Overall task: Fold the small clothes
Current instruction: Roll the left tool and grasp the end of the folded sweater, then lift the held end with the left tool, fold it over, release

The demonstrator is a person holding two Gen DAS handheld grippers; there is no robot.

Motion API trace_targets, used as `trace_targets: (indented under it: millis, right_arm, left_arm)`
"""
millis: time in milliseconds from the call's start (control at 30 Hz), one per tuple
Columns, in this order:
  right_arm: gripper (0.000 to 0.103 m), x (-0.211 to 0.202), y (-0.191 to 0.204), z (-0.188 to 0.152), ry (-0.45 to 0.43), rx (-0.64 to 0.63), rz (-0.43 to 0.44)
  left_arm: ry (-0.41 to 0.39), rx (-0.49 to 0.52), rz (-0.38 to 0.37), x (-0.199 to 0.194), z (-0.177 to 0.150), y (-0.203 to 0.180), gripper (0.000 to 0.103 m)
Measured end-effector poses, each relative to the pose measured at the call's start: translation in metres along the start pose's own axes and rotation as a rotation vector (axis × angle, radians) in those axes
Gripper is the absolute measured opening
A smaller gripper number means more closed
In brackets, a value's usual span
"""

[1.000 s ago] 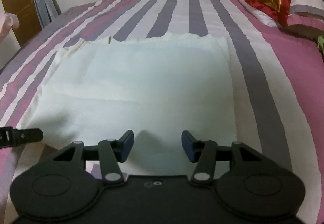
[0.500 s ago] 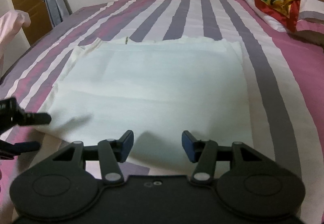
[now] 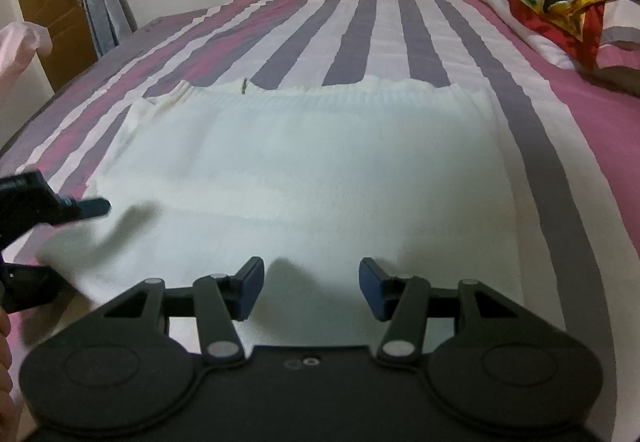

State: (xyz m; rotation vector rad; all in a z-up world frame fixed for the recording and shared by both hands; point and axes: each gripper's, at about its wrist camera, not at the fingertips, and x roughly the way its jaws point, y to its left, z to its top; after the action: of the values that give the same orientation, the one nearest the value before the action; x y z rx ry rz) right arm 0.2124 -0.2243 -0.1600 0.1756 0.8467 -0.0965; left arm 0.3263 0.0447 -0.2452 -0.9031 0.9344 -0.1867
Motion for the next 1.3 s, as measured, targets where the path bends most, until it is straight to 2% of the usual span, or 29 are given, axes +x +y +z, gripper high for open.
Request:
trace_targets:
  millis: [67, 100, 167, 267, 367, 400, 500, 633, 733, 867, 967, 1133, 1300]
  right_arm:
    - [0.052, 0.005, 0.0, 0.0, 0.007, -0.004, -0.007]
    - [0.052, 0.007, 0.001, 0.0, 0.014, -0.012, -0.012]
    - [0.051, 0.007, 0.001, 0.001, 0.015, -0.015, -0.016]
    - [0.052, -0.002, 0.0, 0.002, -0.046, -0.015, -0.048]
    - [0.052, 0.018, 0.006, -0.004, 0.044, -0.102, -0.09]
    - [0.052, 0.018, 0.008, -0.003, 0.045, -0.119, -0.097]
    - [0.052, 0.008, 0.005, 0.002, 0.006, -0.067, -0.055]
    - [0.053, 0.018, 0.01, -0.007, 0.038, -0.133, -0.069]
    - [0.054, 0.016, 0.003, -0.005, 0.038, -0.088, -0.042]
    - [0.054, 0.01, -0.005, -0.005, 0.025, -0.044, -0.004]
    - [0.054, 0.009, -0.007, -0.005, 0.02, -0.03, 0.006]
    - [0.054, 0.006, -0.017, -0.003, 0.005, 0.015, 0.033]
    - [0.054, -0.005, -0.038, -0.003, -0.023, 0.085, 0.05]
  left_arm:
    - [0.002, -0.004, -0.014, 0.002, 0.001, 0.0, 0.038]
    - [0.003, 0.003, -0.009, 0.003, 0.001, -0.002, 0.026]
    - [0.012, 0.002, 0.004, 0.004, 0.001, -0.001, 0.01]
    - [0.011, -0.001, 0.008, 0.006, 0.001, 0.005, 0.01]
    - [0.01, -0.012, 0.017, 0.008, 0.002, 0.006, 0.011]
    - [0.006, -0.006, 0.02, 0.007, 0.002, 0.005, 0.011]
    - [-0.002, 0.021, 0.043, 0.009, 0.001, 0.0, 0.011]
    - [-0.003, 0.007, 0.055, 0.008, 0.001, -0.004, 0.01]
    - [-0.013, 0.061, 0.063, 0.004, 0.001, -0.014, 0.009]
    - [-0.04, 0.111, 0.036, -0.004, 0.001, -0.029, 0.007]
    - [-0.065, 0.205, 0.018, -0.013, -0.001, -0.051, 0.007]
    - [-0.059, 0.473, -0.041, -0.014, -0.017, -0.113, 0.007]
    - [0.047, 0.721, -0.106, 0.009, -0.06, -0.173, 0.007]
